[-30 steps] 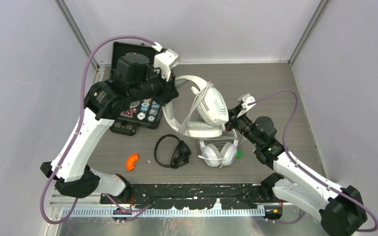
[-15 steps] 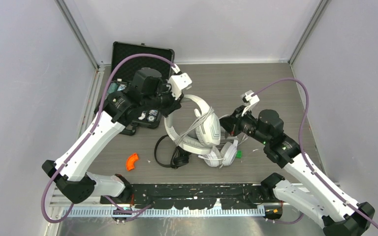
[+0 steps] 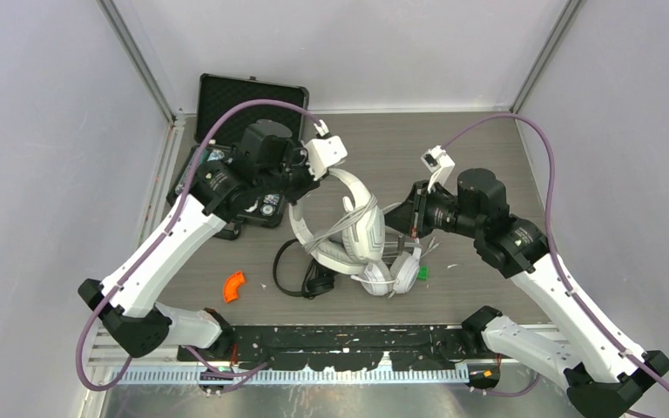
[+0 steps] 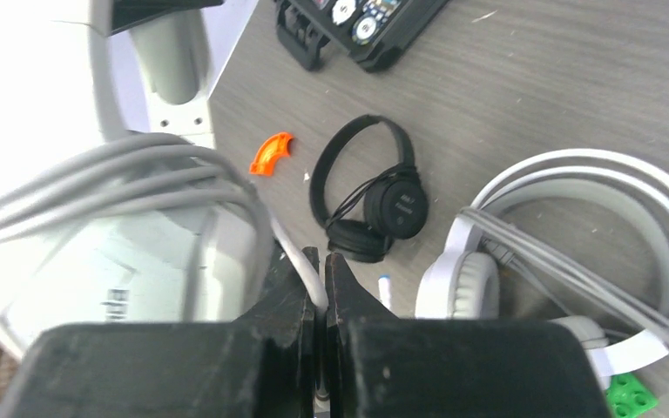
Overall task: Wrap the headphones
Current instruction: Wrap the headphones cable around the headphones.
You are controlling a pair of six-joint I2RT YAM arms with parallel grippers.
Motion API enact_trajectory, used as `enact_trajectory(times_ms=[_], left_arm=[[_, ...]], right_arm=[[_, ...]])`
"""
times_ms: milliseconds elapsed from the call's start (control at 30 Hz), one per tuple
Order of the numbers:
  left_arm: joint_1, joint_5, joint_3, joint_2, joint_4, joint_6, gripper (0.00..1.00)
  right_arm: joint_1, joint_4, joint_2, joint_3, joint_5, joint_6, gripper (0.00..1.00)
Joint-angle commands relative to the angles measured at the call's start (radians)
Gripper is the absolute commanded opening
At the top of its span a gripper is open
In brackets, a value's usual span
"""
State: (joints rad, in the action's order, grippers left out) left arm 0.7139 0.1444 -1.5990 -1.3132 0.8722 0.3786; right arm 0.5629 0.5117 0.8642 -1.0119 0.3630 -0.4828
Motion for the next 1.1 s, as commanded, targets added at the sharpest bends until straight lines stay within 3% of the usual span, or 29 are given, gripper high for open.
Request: enact_trajectory(times_ms=[0,200,433,667,800,1067], left_arm=[[0.012,-0.066,-0.004,-0.002,0.107,0.196,0.00],[0.041,-0.135,0.070,0.028,-0.001,0.415,0.00],[0.048,-0.258,0.101,-0.010,-0.106,0.565,0.00],[0.048,-0.371,0.058,-0.120,-0.120,0.590,0.00],[0.047,-0.405,0.086,-0.176,-0.174,0.607,0.00],[0.028,-0.428,0.074,-0.334,-0.269,0.608,0.00]], right_arm=[[-0.017,0.053,-0.007,-0.126,0.047,-0.070,0.00],[-0.017,0.048,-0.031,-0.127,0.176,-0.166,0.00],[-0.017,0.014,-0.056,-0.094,0.134,-0.287,0.00],[-0.017,-0.079,-0.109,0.027,-0.170,-0.511,0.00],[-0.017,-0.185,-0.109,0.102,-0.250,-0.609,0.00],[-0.025,-0.313,-0.002,0.151,-0.437,-0.649,0.00]])
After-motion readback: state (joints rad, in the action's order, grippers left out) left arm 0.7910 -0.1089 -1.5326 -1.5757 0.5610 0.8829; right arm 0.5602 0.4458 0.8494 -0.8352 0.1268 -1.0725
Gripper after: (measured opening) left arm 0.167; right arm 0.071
